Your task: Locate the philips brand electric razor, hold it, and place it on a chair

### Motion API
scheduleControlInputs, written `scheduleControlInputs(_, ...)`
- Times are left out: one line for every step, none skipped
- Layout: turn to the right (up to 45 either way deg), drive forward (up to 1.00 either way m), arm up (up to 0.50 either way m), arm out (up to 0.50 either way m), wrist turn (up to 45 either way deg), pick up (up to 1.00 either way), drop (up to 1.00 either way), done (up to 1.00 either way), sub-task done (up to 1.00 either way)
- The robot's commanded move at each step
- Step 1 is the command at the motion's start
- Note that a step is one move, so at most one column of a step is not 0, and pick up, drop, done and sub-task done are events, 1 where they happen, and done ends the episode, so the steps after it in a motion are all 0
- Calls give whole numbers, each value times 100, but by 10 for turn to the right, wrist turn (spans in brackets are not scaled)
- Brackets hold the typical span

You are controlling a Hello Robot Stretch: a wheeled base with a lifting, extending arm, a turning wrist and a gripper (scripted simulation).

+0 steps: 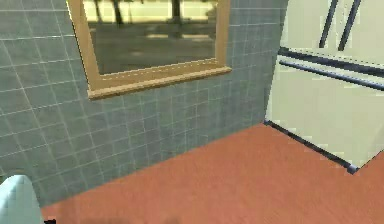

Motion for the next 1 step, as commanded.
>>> scheduleControlInputs(450,0,0,0,0,0,0,0,0)
